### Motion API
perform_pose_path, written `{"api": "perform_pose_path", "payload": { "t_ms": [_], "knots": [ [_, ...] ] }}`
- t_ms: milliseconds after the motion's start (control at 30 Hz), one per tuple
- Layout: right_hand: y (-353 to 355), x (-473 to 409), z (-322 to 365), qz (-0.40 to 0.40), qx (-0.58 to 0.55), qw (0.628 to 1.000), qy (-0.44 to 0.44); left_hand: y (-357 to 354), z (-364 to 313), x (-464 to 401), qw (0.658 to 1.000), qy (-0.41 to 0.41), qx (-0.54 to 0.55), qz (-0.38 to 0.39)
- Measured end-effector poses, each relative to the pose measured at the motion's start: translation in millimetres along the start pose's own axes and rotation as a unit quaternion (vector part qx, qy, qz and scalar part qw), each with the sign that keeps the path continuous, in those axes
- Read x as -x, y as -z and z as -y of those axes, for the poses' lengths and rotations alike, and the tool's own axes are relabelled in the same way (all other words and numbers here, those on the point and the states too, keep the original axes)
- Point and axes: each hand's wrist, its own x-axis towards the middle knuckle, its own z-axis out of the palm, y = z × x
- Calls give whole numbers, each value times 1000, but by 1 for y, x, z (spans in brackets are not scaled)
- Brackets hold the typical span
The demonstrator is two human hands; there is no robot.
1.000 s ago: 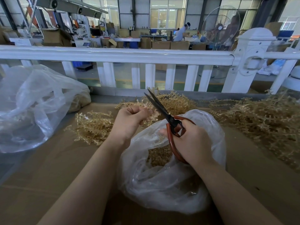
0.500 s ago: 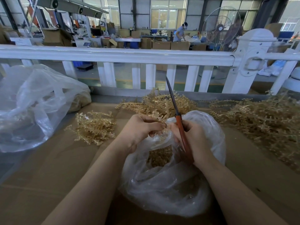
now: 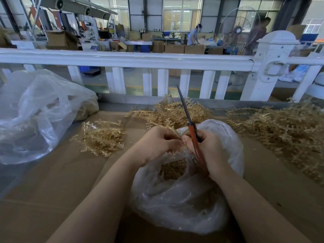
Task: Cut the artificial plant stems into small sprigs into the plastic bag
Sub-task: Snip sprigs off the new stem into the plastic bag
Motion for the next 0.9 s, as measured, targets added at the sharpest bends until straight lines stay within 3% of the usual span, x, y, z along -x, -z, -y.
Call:
{"api": "perform_pose_path", "payload": {
  "t_ms": [233, 467, 567, 733, 900],
  "knots": [
    [1, -3, -6, -10, -65, 998, -23, -4, -1, -1, 984, 2, 158, -87],
    [1, 1, -3, -36, -31, 999, 12, -5, -5, 0, 964, -38, 213, -156],
    [0, 4, -3, -20, 37, 998, 39, 0, -4, 1, 954, -65, 229, -180],
    [-3, 6, -3, -1, 156, 986, 55, 4, -4, 2, 940, -92, 271, -185],
    [-2, 6, -5, -23, 201, 976, 81, 7, -4, 2, 934, -112, 312, -131]
  ]
}}
